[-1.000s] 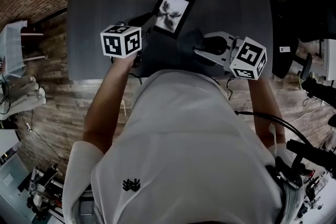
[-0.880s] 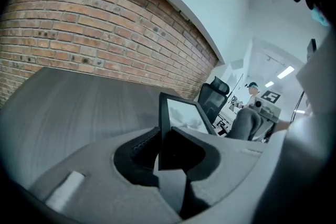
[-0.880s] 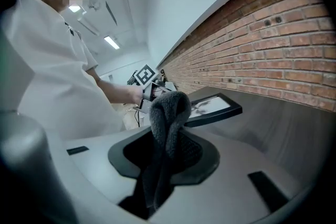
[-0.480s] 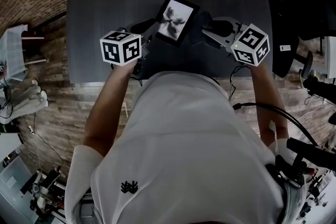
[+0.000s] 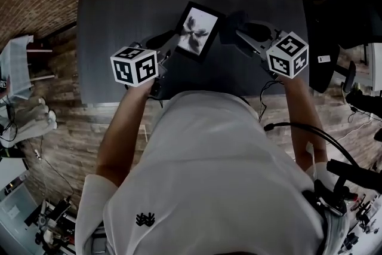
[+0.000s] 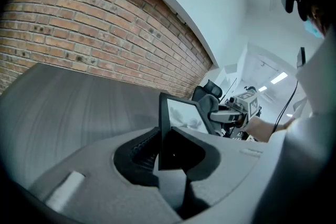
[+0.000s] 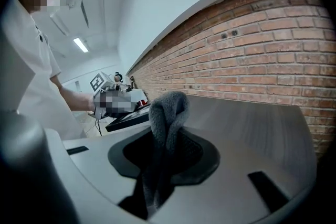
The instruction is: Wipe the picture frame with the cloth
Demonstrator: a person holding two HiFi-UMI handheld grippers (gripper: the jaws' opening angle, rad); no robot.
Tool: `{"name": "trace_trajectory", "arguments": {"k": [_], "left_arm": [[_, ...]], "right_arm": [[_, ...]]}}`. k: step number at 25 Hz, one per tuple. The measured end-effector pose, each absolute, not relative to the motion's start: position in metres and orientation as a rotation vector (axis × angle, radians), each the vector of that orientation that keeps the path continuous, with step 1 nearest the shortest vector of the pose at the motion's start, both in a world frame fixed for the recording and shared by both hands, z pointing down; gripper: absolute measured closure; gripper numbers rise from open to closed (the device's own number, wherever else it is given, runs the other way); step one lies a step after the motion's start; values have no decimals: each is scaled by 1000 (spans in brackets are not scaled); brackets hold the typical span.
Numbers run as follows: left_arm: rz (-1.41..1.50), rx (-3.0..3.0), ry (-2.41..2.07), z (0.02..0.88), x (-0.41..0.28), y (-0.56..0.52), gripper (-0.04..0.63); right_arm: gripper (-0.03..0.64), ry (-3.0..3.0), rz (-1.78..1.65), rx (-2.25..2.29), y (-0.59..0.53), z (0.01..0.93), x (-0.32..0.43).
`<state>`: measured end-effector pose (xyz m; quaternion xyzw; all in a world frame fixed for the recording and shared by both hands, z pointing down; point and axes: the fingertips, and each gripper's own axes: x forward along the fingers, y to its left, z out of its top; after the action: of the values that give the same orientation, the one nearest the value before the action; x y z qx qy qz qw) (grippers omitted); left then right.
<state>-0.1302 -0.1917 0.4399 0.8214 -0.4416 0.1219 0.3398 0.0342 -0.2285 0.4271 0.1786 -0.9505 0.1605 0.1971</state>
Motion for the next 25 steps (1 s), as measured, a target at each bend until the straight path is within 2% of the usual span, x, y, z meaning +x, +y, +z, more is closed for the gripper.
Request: {"name": "trace_trajectory", "arguments": {"k": [12,25], "left_arm": [[242,2146,-1114,421,-116,-206,518],[267,2177,-1041,423,-102,-195,518]], "right_arm": [[512,-2625,518,-41,-125,464,-23],[512,-2641,484,199,-196,457,-2]]}}
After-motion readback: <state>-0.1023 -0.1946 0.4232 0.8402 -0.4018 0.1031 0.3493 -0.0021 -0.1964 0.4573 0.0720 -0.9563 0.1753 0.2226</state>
